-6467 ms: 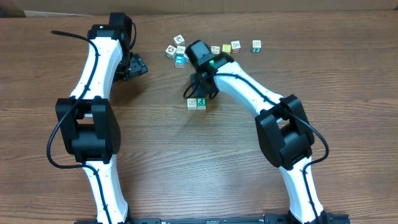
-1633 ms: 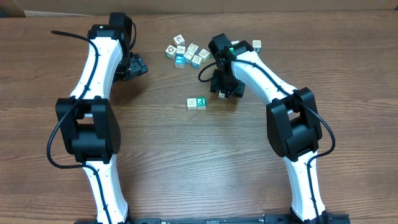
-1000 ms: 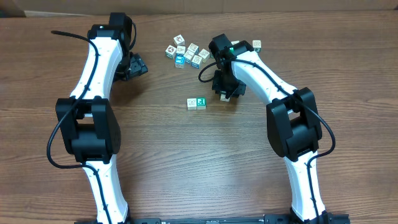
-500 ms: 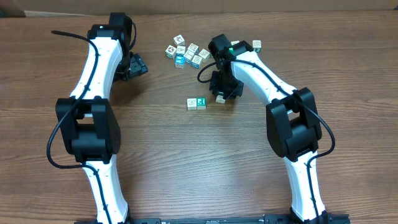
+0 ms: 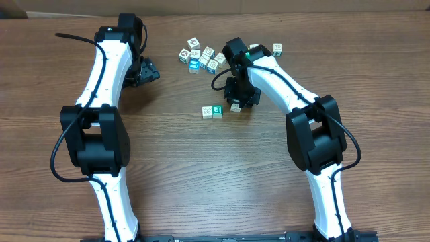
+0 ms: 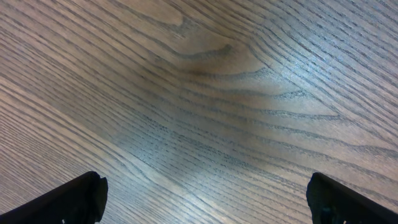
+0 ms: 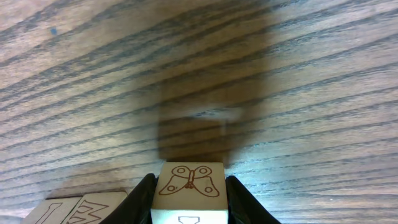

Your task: Form a horizontal line

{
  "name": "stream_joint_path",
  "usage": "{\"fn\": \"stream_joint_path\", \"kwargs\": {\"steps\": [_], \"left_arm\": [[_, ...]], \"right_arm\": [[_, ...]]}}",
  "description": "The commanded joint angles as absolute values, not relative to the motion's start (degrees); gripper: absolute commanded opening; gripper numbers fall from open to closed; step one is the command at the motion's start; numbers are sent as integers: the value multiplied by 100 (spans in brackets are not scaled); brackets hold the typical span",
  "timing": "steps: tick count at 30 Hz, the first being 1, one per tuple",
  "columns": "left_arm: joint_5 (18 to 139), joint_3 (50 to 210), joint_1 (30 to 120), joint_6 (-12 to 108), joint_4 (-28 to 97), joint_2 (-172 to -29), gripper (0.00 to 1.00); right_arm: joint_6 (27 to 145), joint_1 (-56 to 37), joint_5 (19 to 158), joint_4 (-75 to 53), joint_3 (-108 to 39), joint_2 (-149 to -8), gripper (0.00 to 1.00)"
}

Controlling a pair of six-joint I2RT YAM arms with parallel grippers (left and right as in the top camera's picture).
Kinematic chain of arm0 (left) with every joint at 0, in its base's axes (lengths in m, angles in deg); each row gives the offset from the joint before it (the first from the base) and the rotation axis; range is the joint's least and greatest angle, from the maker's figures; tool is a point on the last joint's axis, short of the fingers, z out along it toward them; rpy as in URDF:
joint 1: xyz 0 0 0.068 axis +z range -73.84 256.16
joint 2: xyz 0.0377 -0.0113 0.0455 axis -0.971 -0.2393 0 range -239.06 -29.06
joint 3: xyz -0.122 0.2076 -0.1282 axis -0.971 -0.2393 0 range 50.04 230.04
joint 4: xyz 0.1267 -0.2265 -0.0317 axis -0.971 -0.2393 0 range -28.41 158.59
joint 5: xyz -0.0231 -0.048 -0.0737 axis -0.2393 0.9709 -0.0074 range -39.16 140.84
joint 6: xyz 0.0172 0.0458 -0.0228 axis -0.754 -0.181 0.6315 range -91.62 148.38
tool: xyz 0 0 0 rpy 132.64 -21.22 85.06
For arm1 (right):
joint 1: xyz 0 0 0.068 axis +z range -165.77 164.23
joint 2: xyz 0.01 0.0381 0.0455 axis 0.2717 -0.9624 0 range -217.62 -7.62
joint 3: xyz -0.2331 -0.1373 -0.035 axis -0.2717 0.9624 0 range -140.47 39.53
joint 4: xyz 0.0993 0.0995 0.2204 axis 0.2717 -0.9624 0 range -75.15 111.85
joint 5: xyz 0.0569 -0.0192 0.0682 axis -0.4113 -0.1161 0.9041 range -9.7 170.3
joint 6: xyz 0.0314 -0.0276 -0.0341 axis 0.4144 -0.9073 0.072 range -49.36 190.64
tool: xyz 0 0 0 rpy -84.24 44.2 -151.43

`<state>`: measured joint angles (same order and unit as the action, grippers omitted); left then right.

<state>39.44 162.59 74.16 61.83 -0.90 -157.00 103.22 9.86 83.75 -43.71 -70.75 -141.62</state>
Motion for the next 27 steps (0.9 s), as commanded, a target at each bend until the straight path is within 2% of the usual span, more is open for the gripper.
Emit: {"fn": "stream_joint_path", "kwargs": {"steps": [1,5,7,18,27], "left_arm": [[3885,16377,7398,6159,-99,-15580,100],[3885,16377,7398,6159,-101,-15580,100],[3885,16377,7398,6157,-99,-15580,100],[3885,16377,7398,6159,-99,-15580,100],[3885,16377,7398,6157,-101,-15580,100]], "right_arm": [[10313,1006,8453,-4362,-7110,-14046,30],[10313,1006,8451,-4360,-7110,-14046,32],[10313,1006,8447,-4338,-7110,-14046,39],[10315,1006,8335,-4277,-7110,-14046,64],[10326,988,8016,-3790,-7110,-14046,70]]}}
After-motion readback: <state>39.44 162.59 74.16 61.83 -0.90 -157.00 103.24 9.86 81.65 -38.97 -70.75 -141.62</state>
